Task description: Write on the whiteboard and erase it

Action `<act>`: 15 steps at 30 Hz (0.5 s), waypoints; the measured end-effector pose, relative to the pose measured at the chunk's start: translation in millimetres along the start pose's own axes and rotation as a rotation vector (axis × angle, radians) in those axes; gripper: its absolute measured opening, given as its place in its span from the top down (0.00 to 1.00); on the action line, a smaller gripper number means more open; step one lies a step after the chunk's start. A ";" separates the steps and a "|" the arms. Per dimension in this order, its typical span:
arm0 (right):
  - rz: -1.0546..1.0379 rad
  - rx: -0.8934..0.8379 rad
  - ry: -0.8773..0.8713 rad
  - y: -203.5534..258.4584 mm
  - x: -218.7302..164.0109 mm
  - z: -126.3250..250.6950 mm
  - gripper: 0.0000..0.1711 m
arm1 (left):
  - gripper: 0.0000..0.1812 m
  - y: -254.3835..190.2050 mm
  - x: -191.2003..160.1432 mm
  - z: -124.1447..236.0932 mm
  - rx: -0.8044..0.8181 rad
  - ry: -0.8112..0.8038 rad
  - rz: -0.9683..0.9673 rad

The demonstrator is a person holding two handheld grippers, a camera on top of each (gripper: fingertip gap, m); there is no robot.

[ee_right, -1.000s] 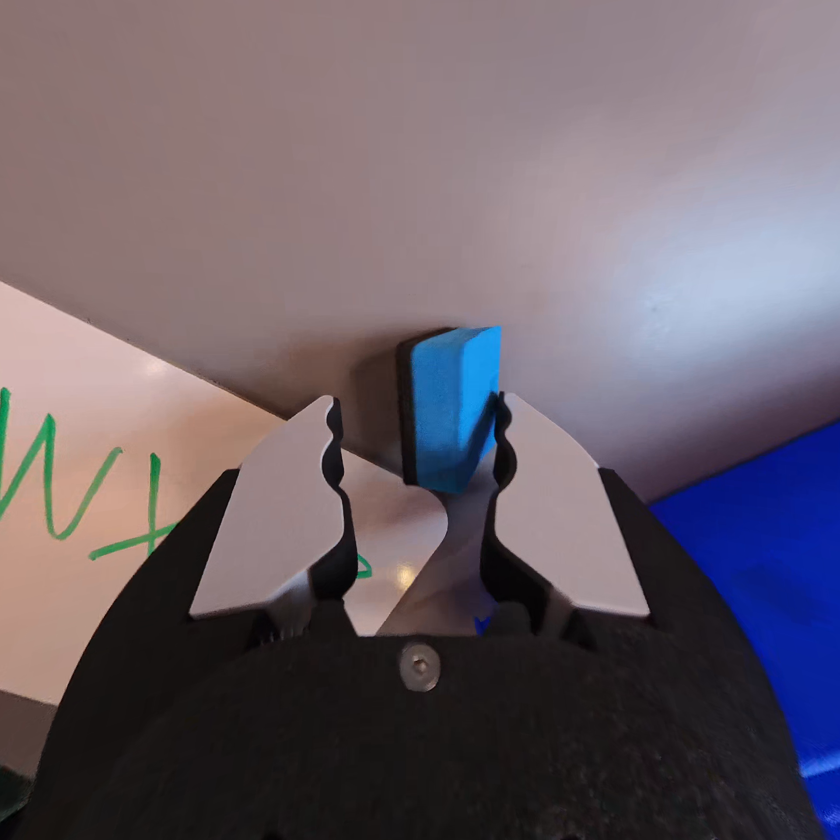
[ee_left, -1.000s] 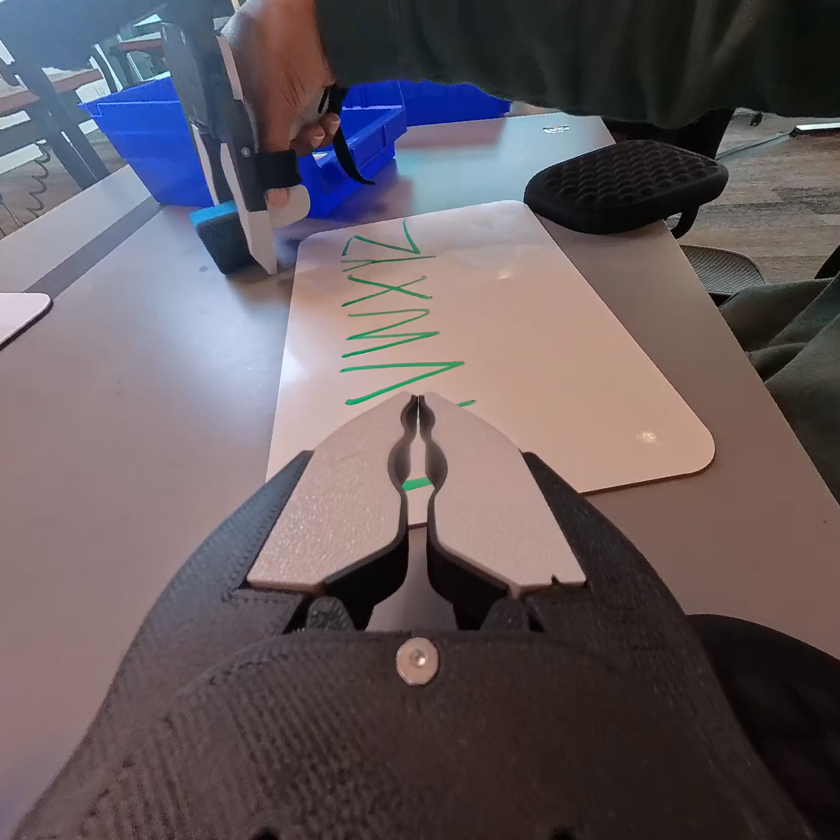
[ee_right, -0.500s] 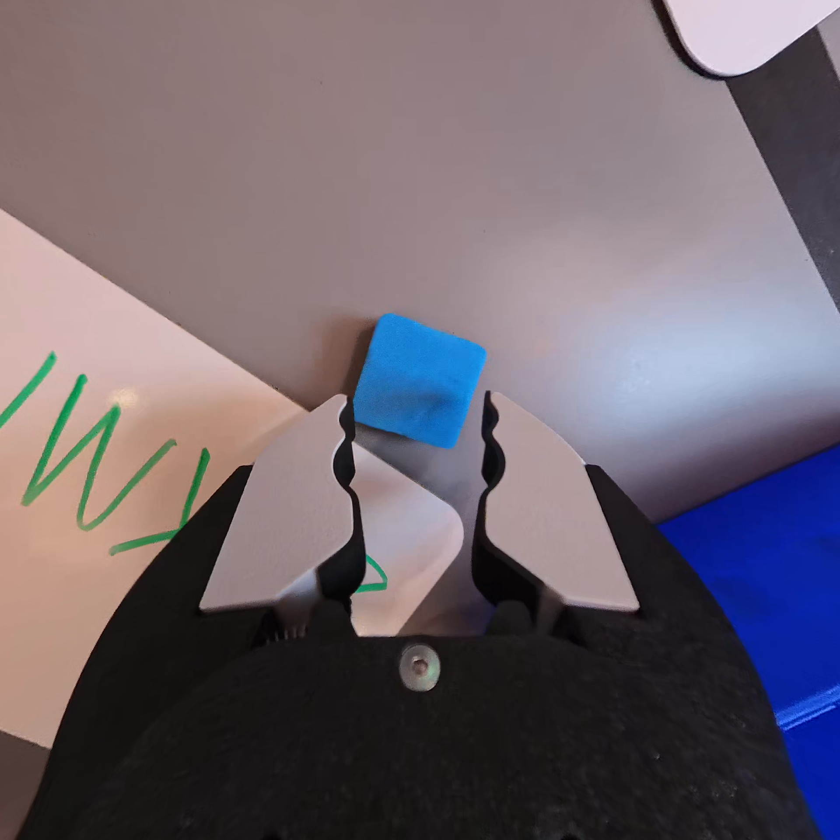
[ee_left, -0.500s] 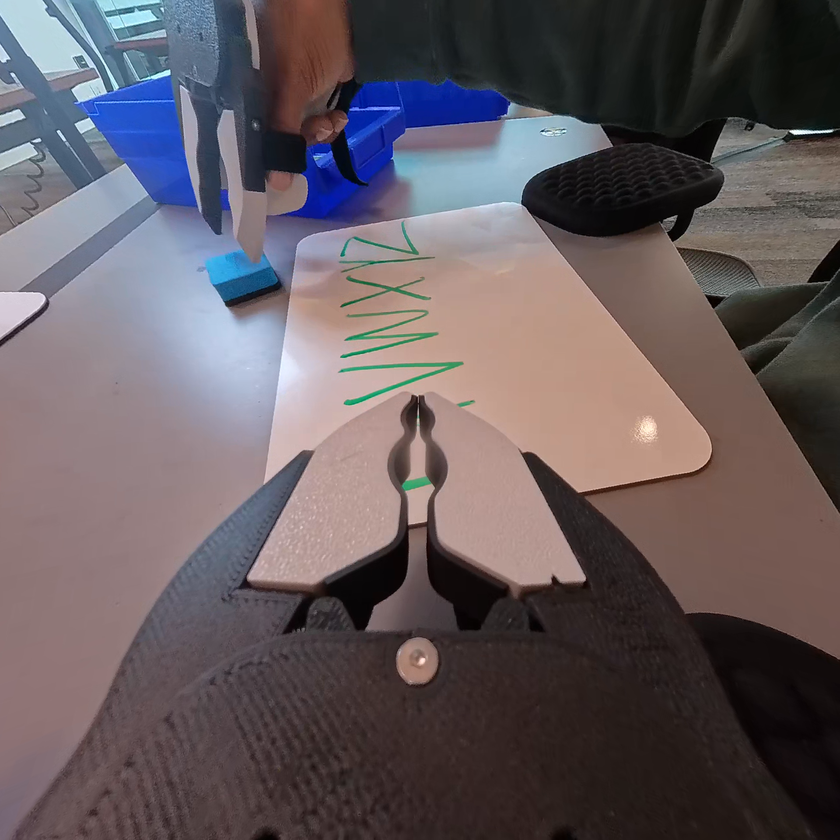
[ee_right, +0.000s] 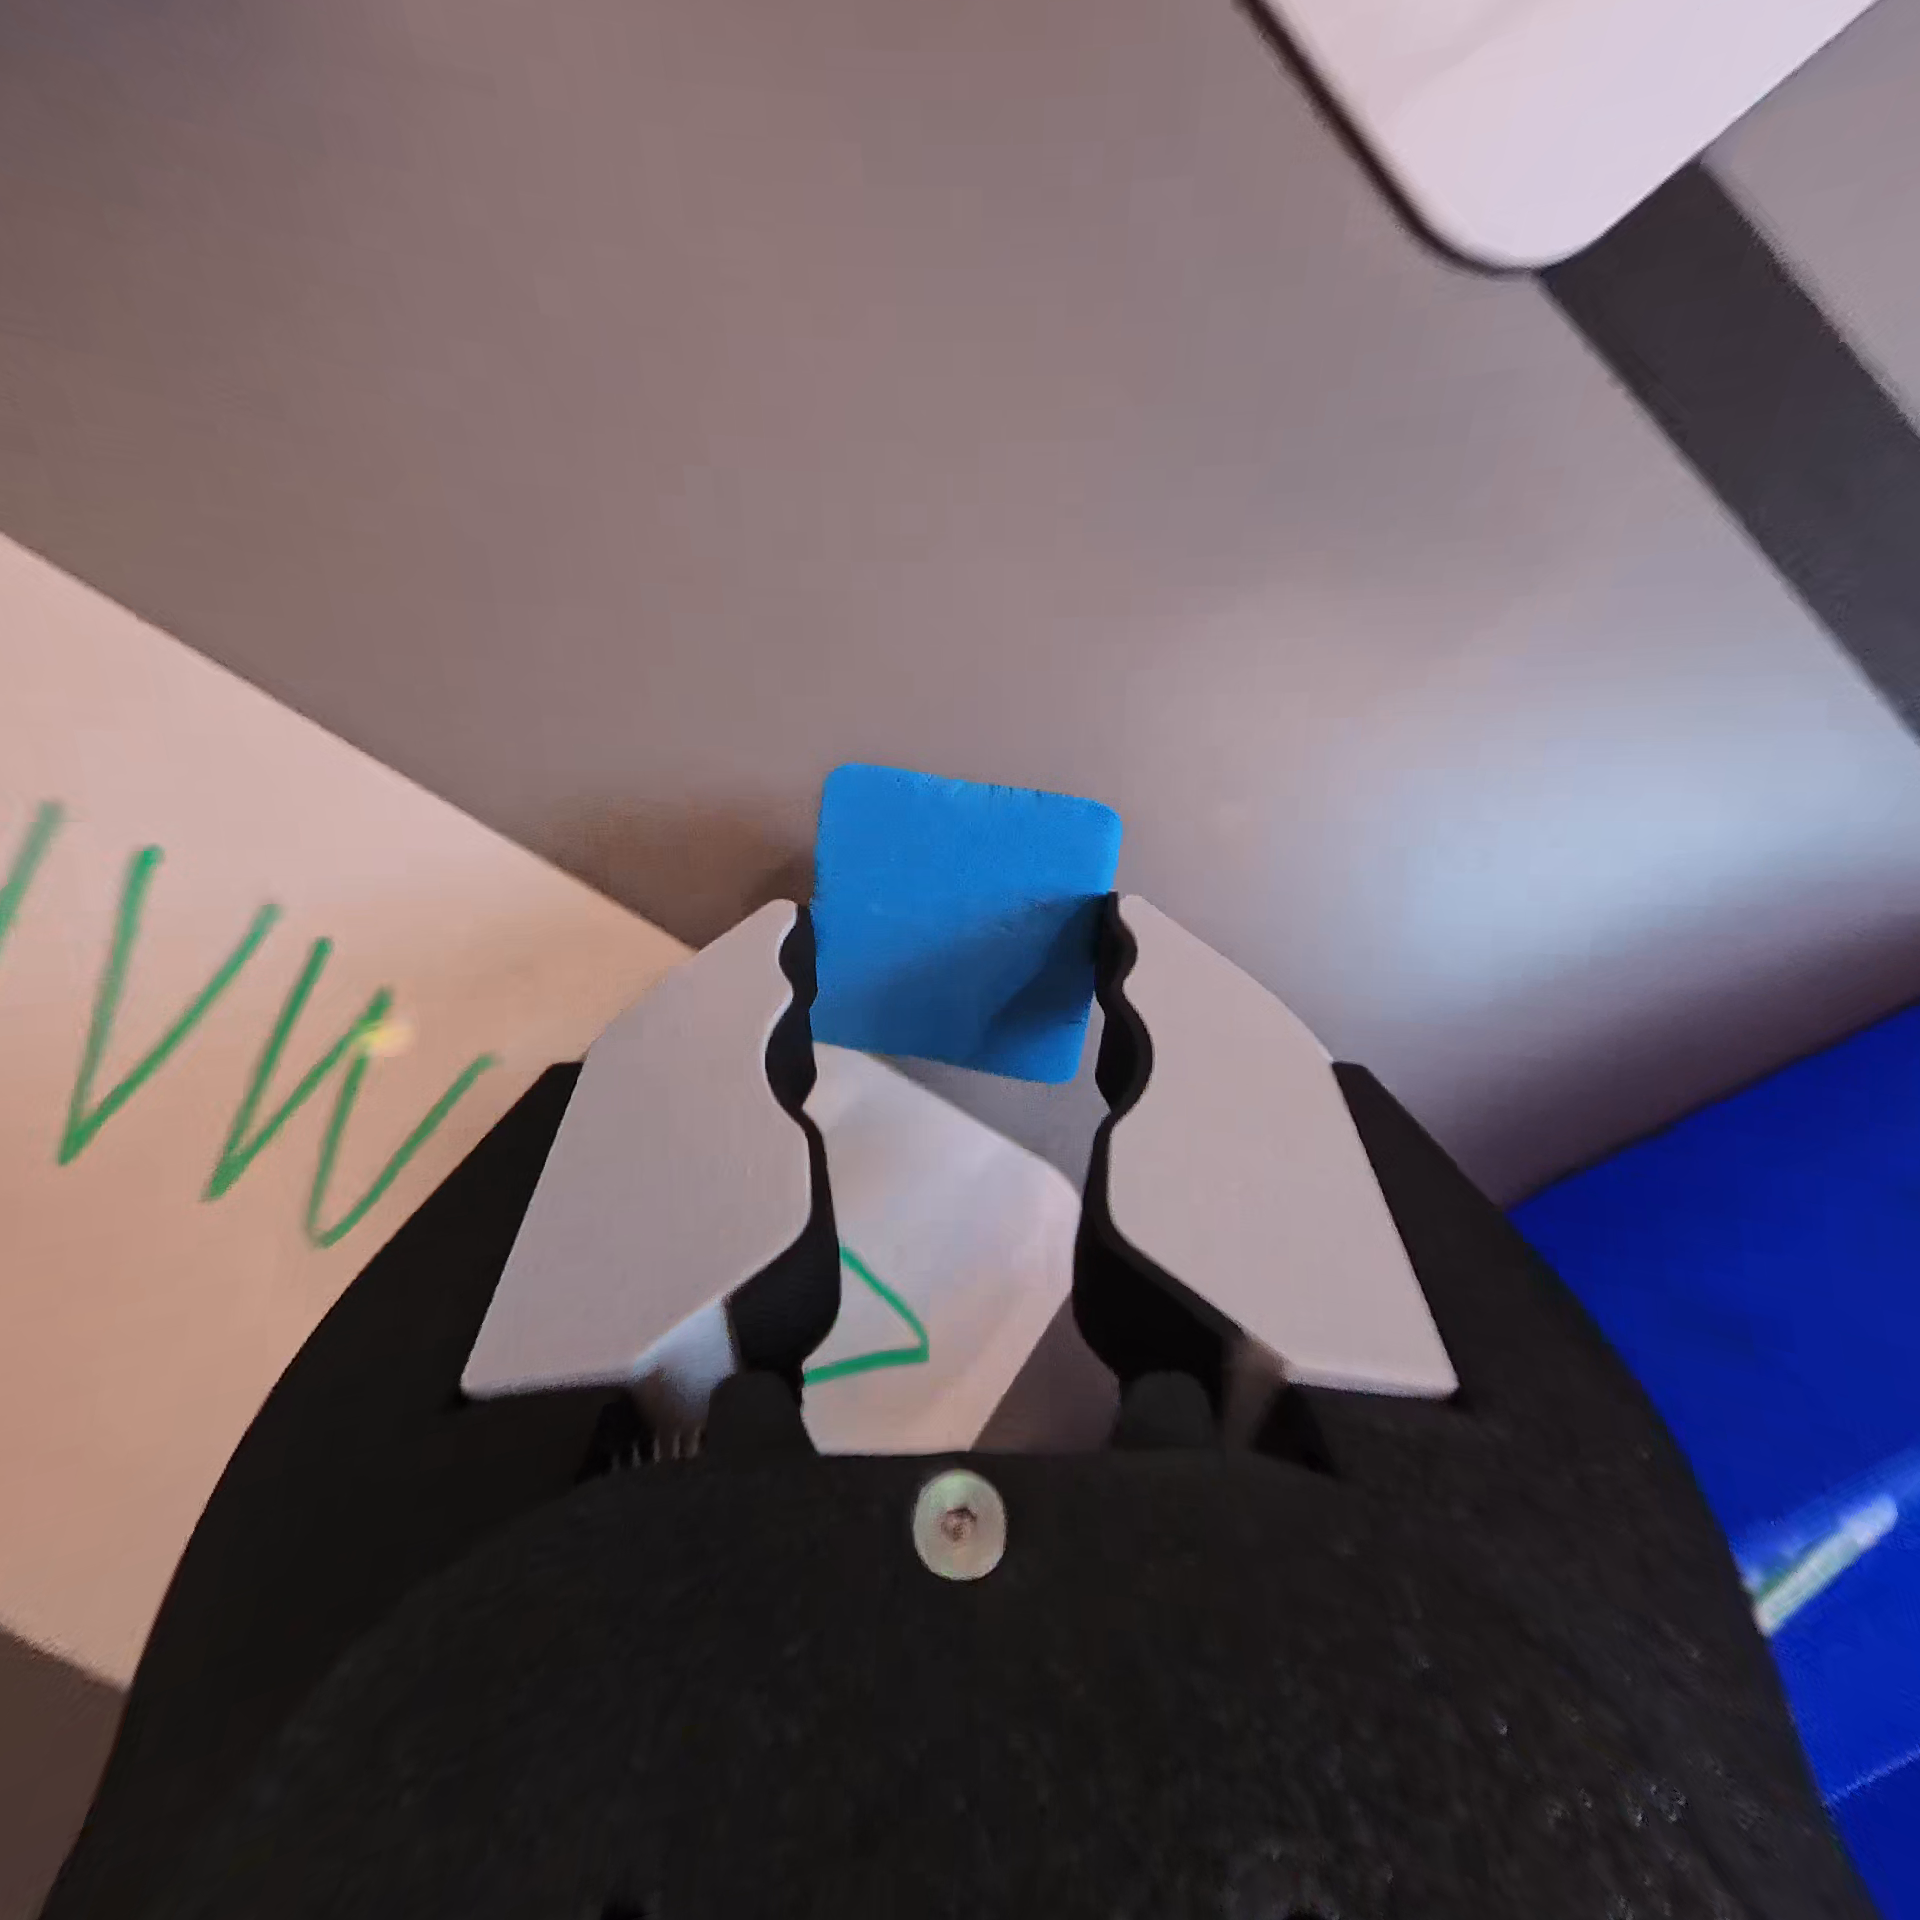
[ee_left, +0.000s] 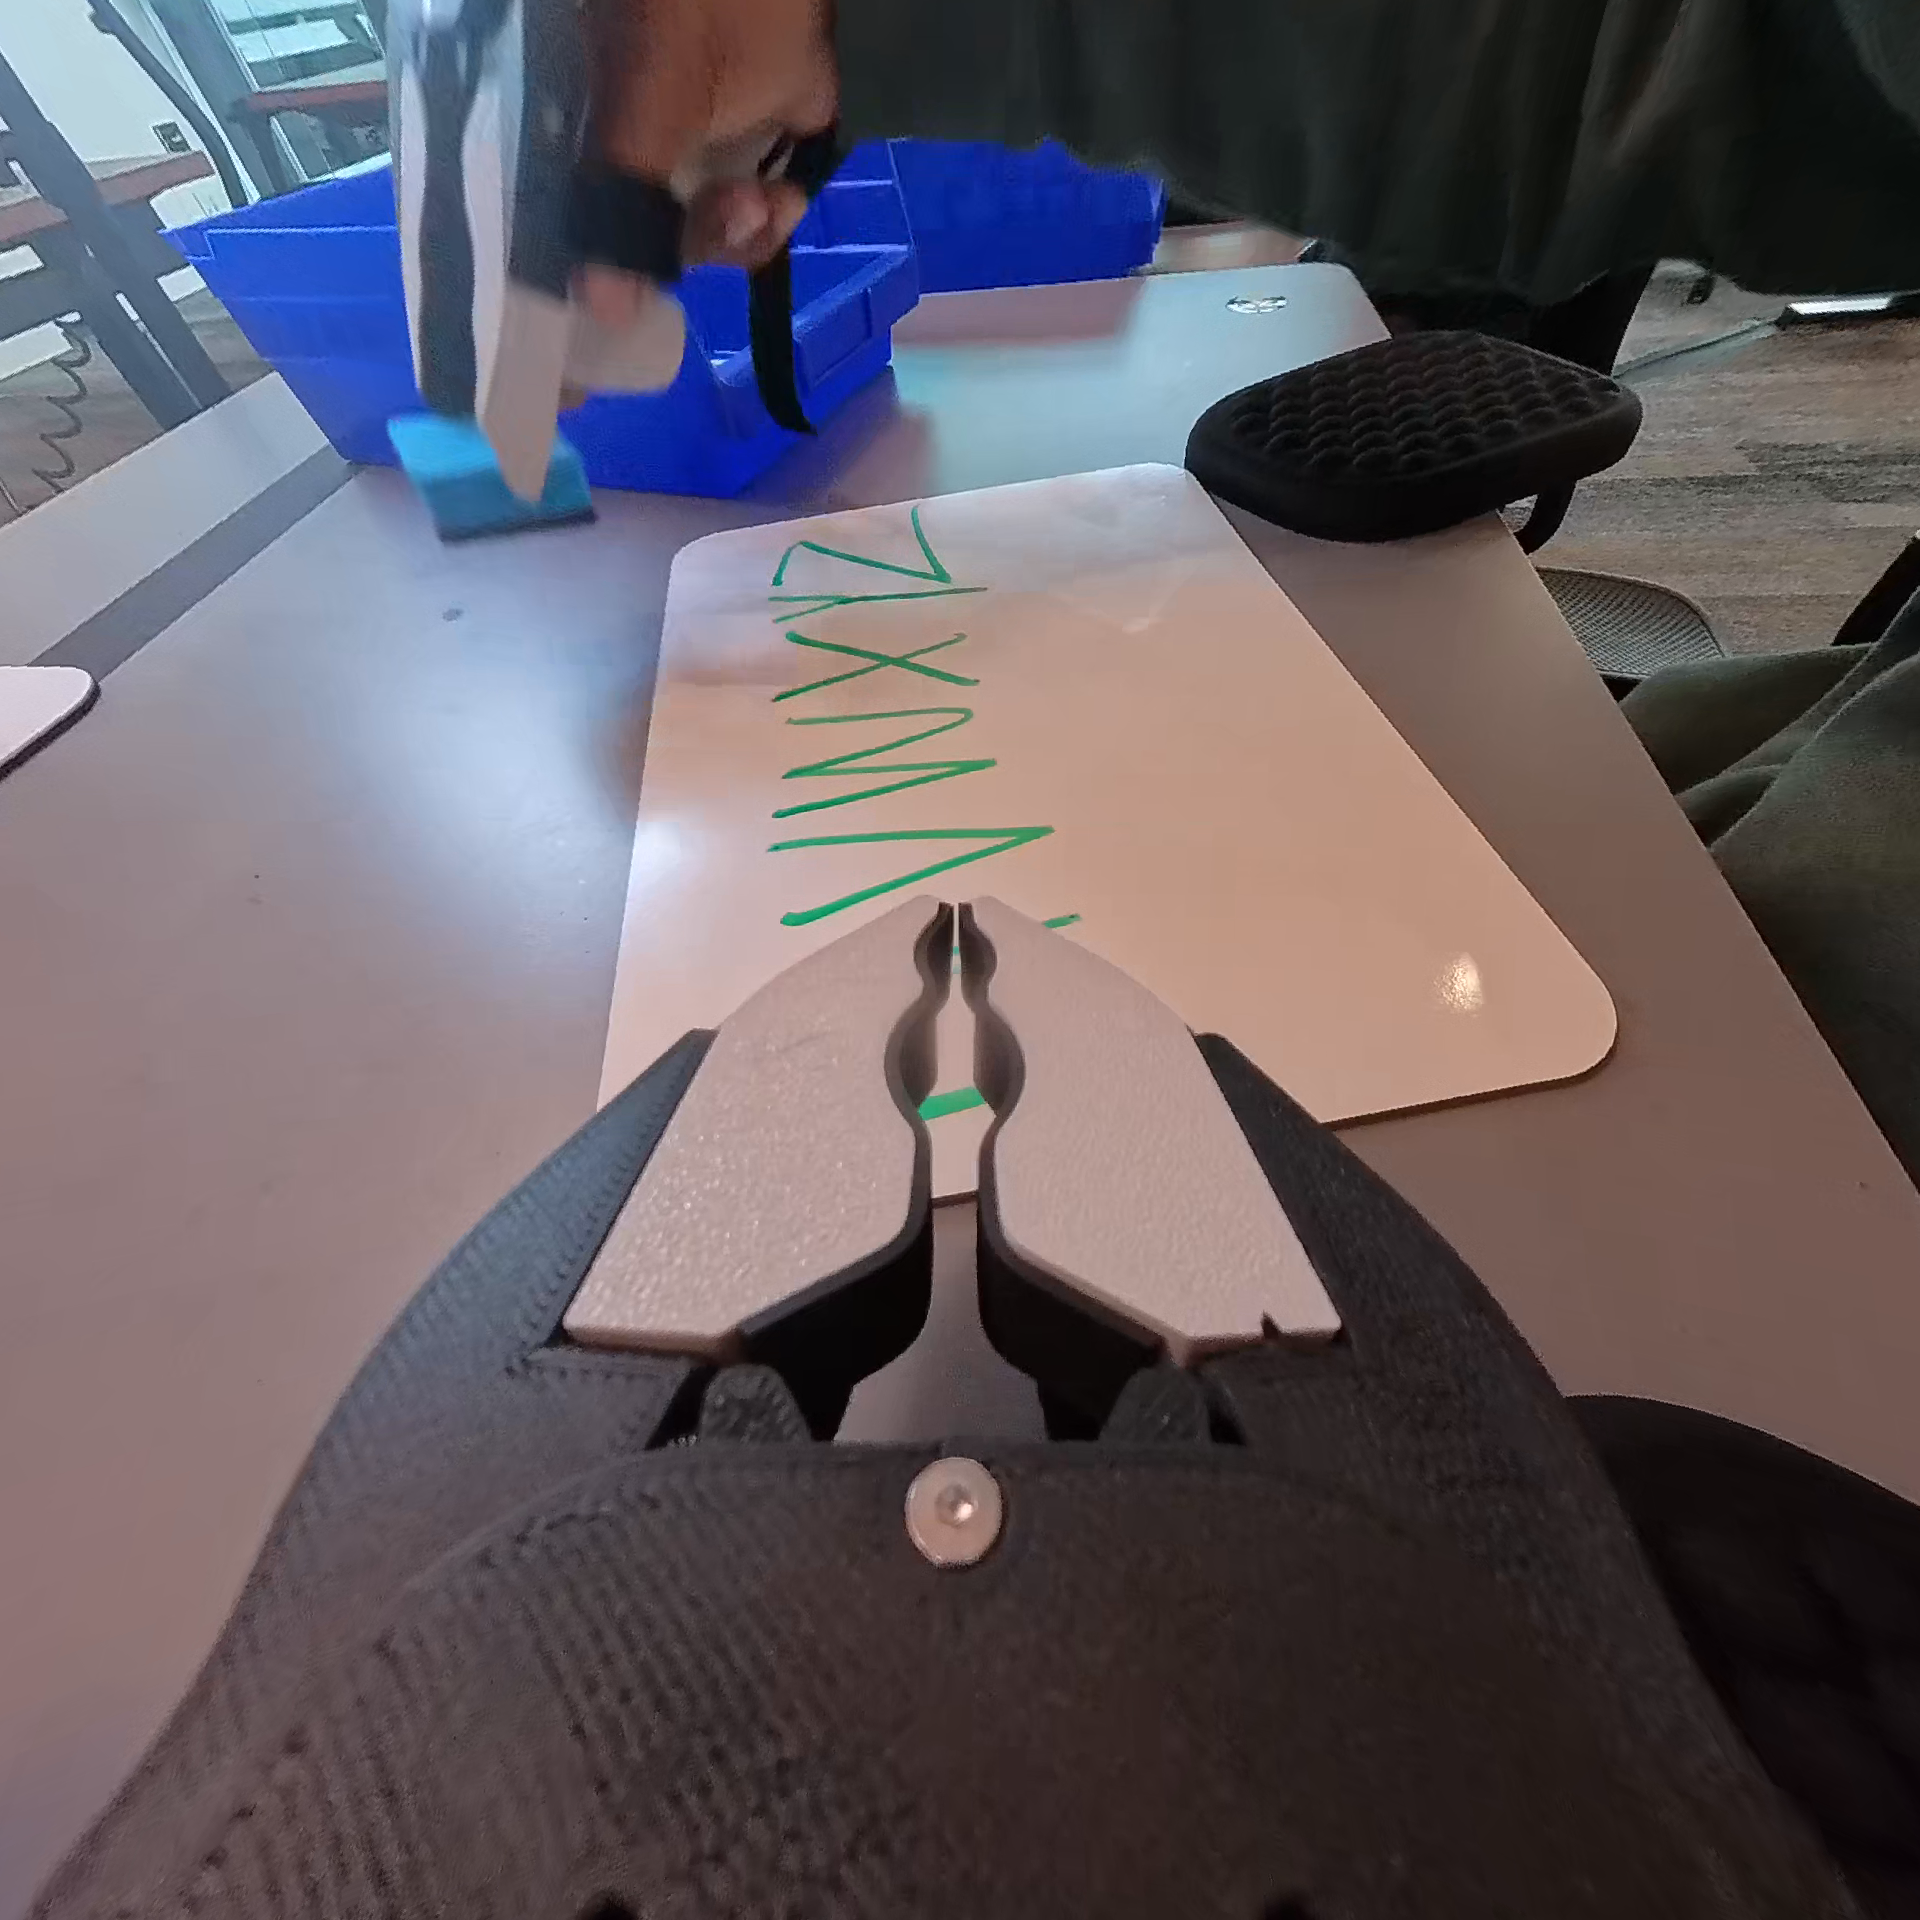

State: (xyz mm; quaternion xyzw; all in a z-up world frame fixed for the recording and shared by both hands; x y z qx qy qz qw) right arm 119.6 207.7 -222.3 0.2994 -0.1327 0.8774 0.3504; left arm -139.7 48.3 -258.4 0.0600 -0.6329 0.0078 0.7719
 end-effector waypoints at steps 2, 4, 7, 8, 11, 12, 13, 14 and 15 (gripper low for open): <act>0.010 0.018 -0.006 9.2 -2.1 31.6 0.69 | 0.97 -0.3 -0.2 -0.3 -0.003 0.003 -0.003; 0.038 0.027 0.085 20.0 -24.1 50.2 0.69 | 0.96 -3.1 -1.5 -1.9 -0.018 0.032 -0.019; 0.037 0.024 0.193 34.0 -73.5 54.0 0.69 | 0.97 -20.5 -1.3 -8.4 -0.053 0.116 -0.175; 0.025 0.026 0.206 38.0 -88.5 54.3 0.69 | 0.98 -31.0 -1.3 -12.0 -0.084 0.148 -0.237; -0.026 0.033 0.207 44.8 -120.1 59.2 0.69 | 1.00 -62.4 -4.1 -25.7 -0.176 0.256 -0.380; -0.039 0.025 0.206 44.1 -126.8 61.3 0.69 | 1.00 -71.7 -4.2 -30.3 -0.205 0.281 -0.420; -0.055 0.023 0.201 43.1 -131.6 63.1 0.69 | 1.00 -80.5 -4.0 -34.7 -0.236 0.300 -0.449; -0.077 0.023 0.194 42.0 -134.8 64.5 0.69 | 1.00 -88.6 -4.8 -39.0 -0.271 0.325 -0.464; -0.095 0.022 0.191 40.5 -137.1 65.0 0.69 | 1.00 -95.4 -6.5 -43.2 -0.300 0.350 -0.474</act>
Point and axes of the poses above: each gripper's, where its closed fingertips meet, z back along the fingers, x out of its top, y = z × x across the jaws, the point moved 7 cm from there along z, back along the fingers, and after that the axes turned 8 degrees about -y, right-handed, at the moved point
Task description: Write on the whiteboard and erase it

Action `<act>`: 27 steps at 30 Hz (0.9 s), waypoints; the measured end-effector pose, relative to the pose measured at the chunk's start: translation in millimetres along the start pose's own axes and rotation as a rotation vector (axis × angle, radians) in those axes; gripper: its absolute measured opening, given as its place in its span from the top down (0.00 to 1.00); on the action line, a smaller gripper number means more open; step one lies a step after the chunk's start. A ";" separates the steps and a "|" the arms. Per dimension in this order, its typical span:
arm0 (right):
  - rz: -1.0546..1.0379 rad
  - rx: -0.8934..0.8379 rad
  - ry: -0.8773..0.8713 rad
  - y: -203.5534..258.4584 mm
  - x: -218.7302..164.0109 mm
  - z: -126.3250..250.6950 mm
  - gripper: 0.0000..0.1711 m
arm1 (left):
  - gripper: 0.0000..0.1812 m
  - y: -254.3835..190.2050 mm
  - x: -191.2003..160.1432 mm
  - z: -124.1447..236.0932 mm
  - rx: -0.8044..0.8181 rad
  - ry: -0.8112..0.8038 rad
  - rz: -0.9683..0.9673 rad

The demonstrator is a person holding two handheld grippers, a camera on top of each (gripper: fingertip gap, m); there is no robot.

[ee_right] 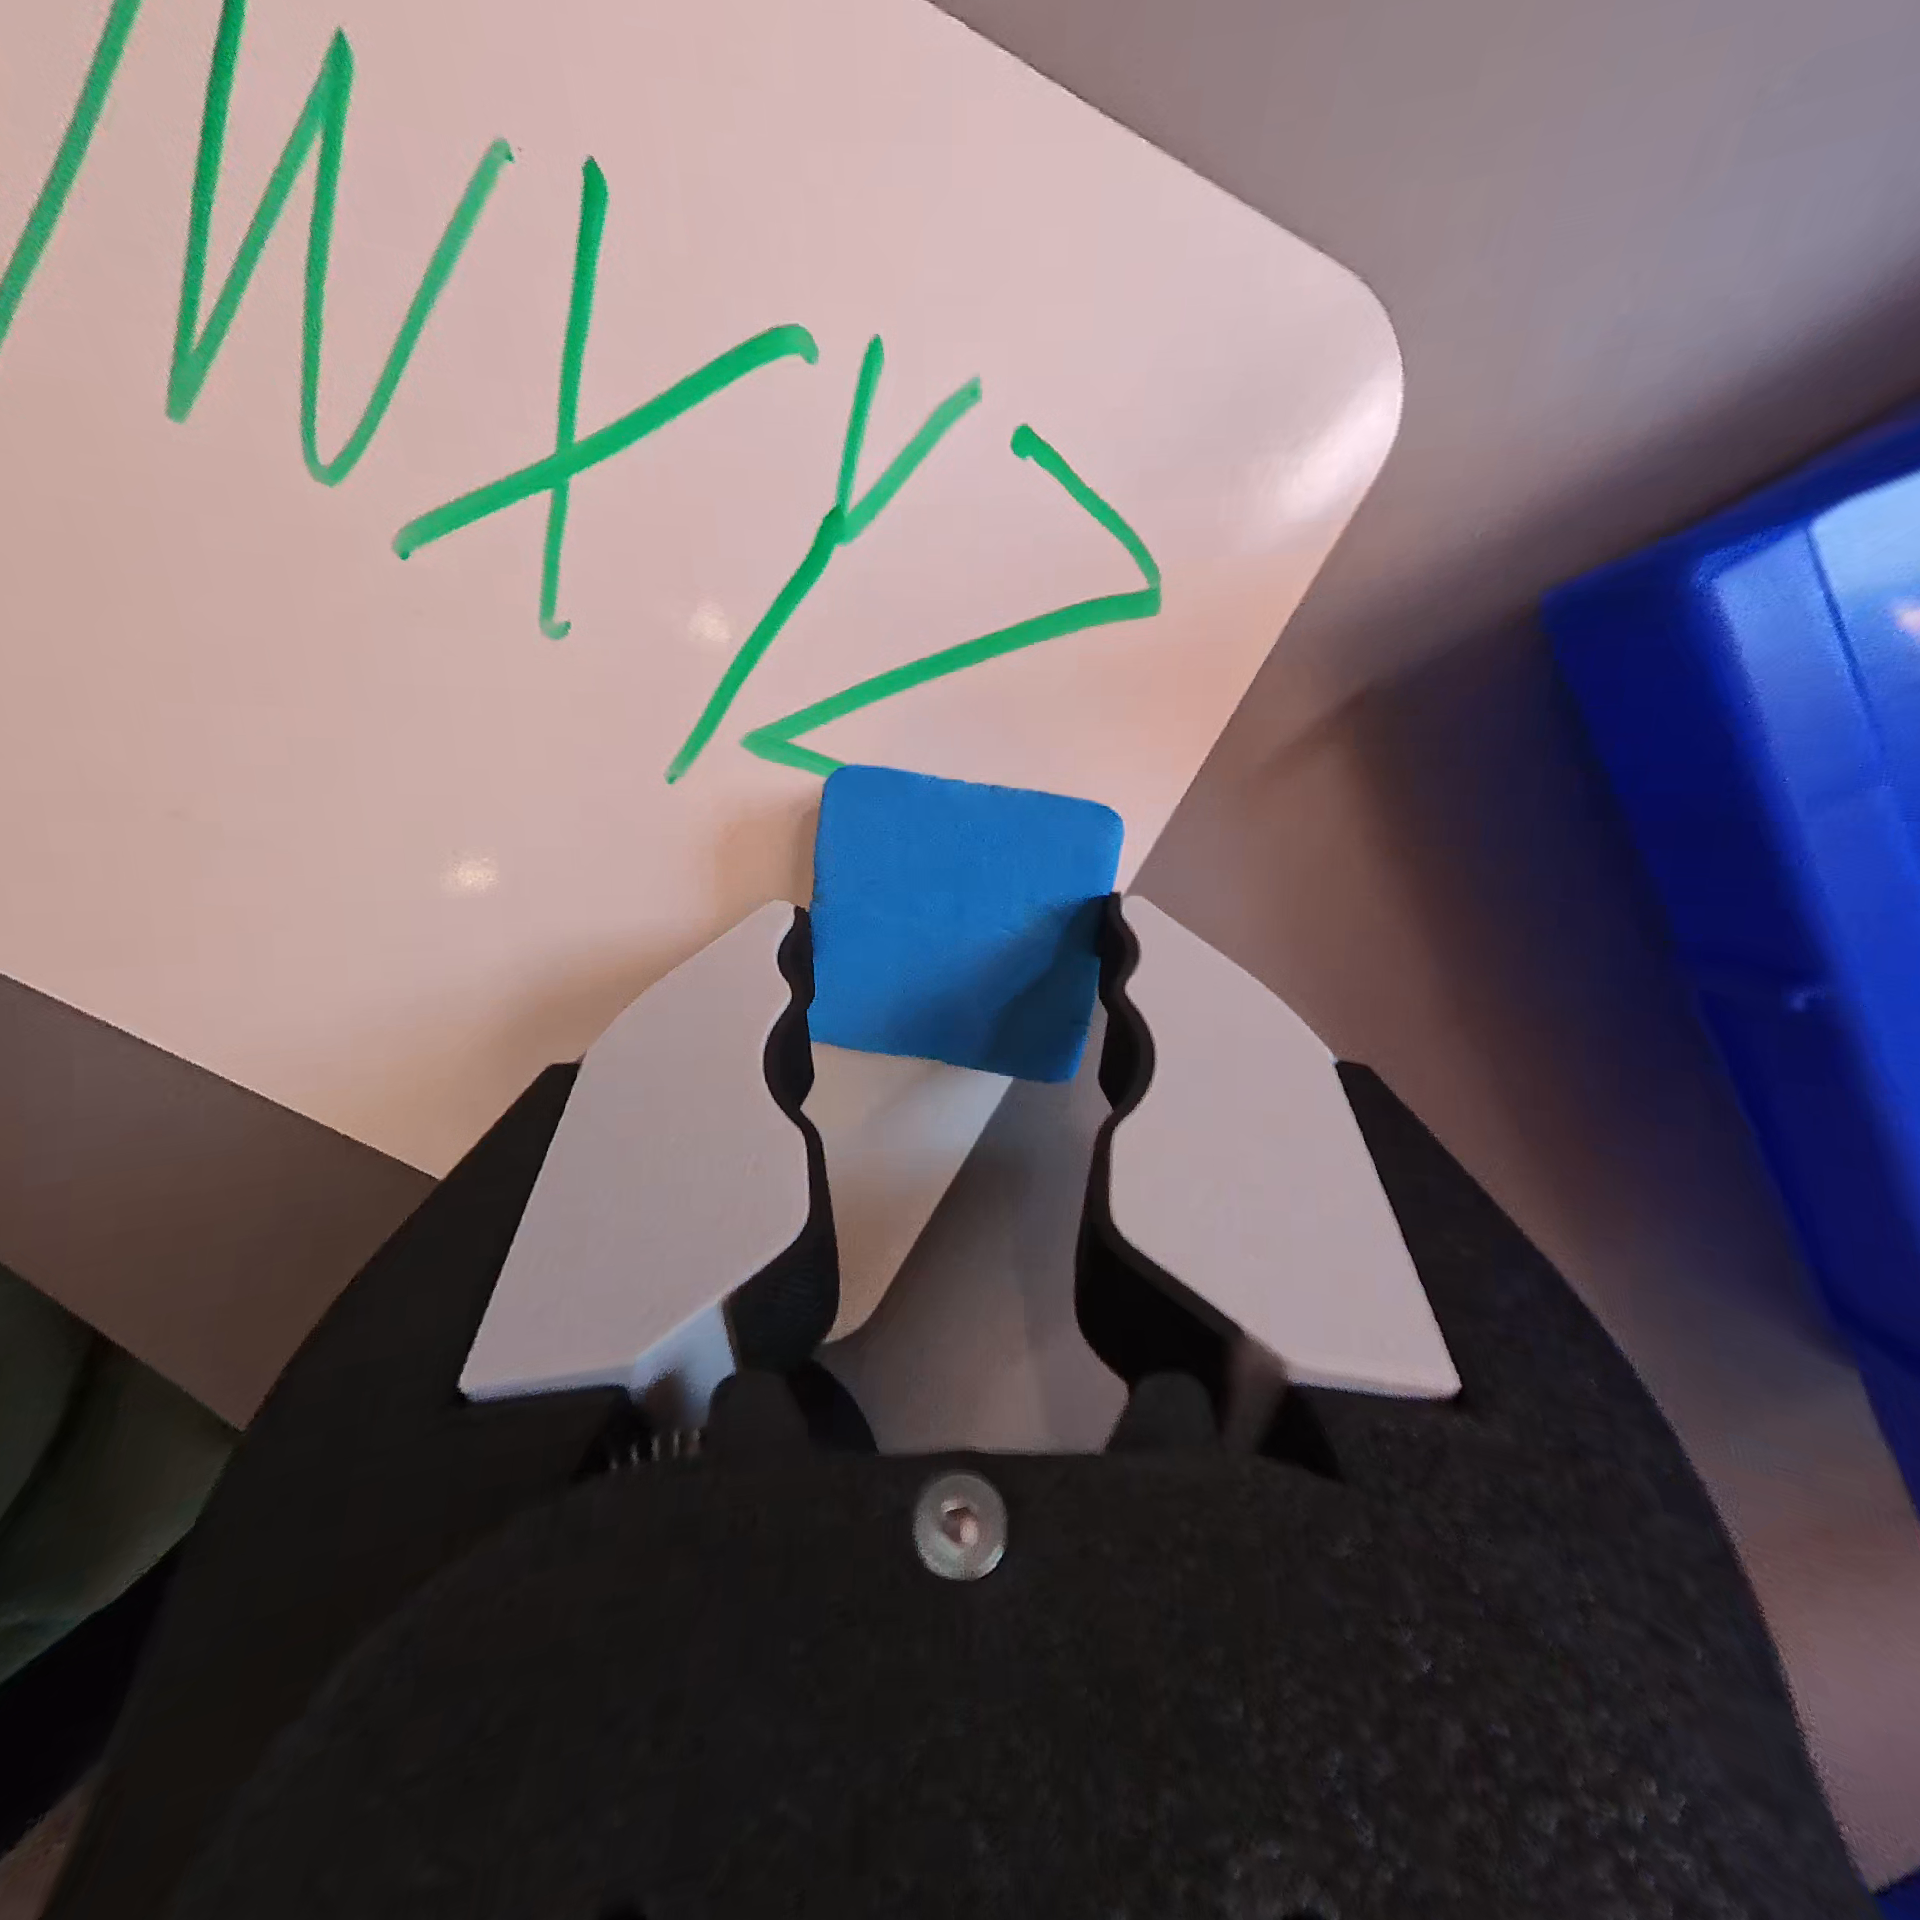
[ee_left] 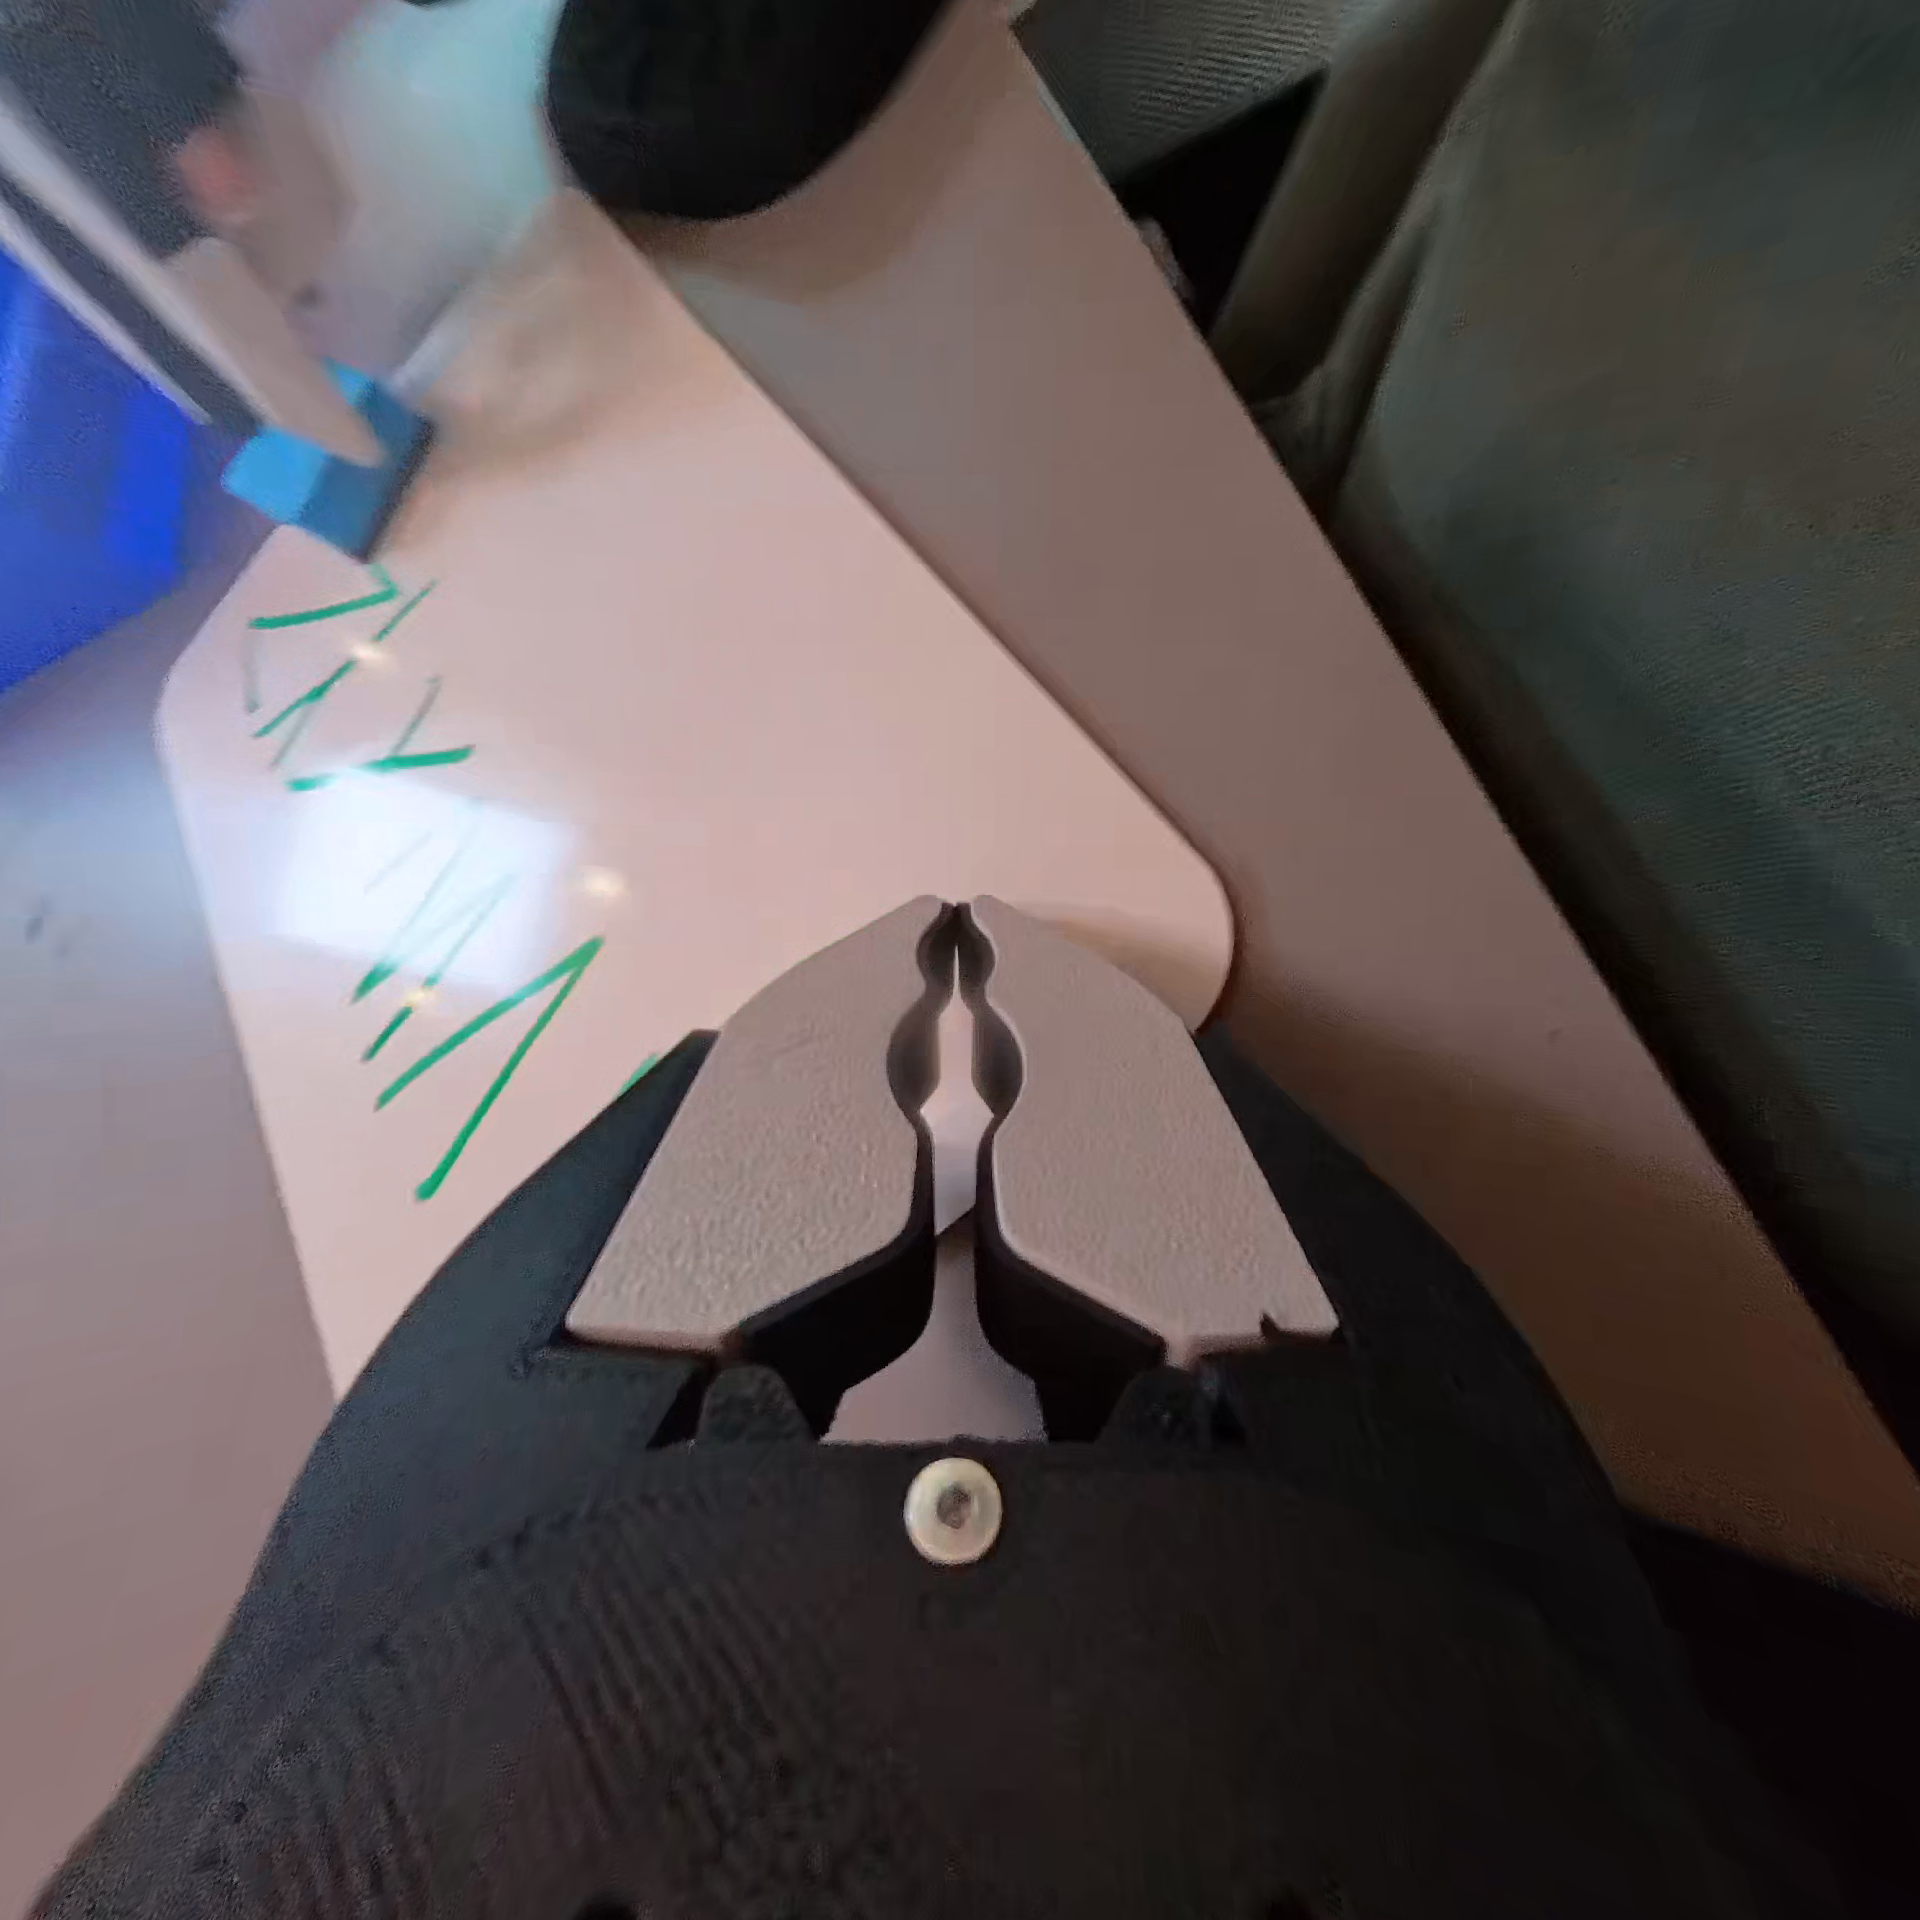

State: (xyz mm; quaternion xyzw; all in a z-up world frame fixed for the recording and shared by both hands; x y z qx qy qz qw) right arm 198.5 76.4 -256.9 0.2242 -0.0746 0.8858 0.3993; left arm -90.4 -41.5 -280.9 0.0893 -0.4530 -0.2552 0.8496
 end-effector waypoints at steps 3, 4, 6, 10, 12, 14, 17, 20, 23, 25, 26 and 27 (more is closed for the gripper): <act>-0.018 -0.005 -0.005 -3.3 0.9 -1.4 0.69 | 1.00 -3.9 6.5 -7.9 -0.010 0.015 -0.042; -0.012 -0.013 -0.001 -4.6 3.4 -2.6 0.69 | 1.00 -3.6 7.3 -8.5 -0.012 0.026 -0.054; -0.007 -0.012 -0.009 -6.0 13.2 -8.0 0.69 | 1.00 -3.1 8.8 -9.7 -0.045 0.025 -0.039; 0.043 0.061 -0.029 22.9 35.6 -22.1 0.69 | 1.00 -0.2 7.0 -13.1 -0.059 -0.024 0.006; 0.115 0.083 0.023 42.6 28.5 -18.2 0.69 | 1.00 -0.4 4.4 -10.6 -0.035 -0.023 -0.003; 0.095 0.083 0.088 34.8 18.7 -11.1 0.69 | 1.00 -1.6 3.1 -8.6 -0.032 -0.024 -0.015; -0.037 -0.002 0.051 -7.1 33.0 -17.1 0.69 | 1.00 -1.4 4.0 -9.5 -0.047 -0.023 -0.020; 0.033 0.034 -0.009 15.7 52.7 -30.5 0.69 | 1.00 -2.2 3.7 -8.9 -0.042 -0.020 -0.020; 0.103 0.125 0.057 39.5 30.8 -18.8 0.69 | 1.00 -3.3 3.0 -7.3 -0.048 -0.020 -0.013; 0.002 0.053 0.077 7.1 25.9 -13.9 0.69 | 1.00 -3.1 3.3 -7.7 -0.059 -0.024 -0.008; -0.042 0.006 0.055 -11.7 32.0 -16.8 0.69 | 1.00 -3.1 3.6 -8.3 -0.061 -0.025 -0.010; -0.076 -0.004 0.016 -20.4 42.3 -22.6 0.69 | 1.00 -3.1 3.8 -8.8 -0.059 -0.025 -0.009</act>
Point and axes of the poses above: each gripper's, where its closed fingertips meet, z back along the fingers, x out of its top, y = z × x across the jaws, the point moved 7 cm from there along z, back along the fingers, and after that the axes turned 8 degrees about -y, right-handed, at the moved point
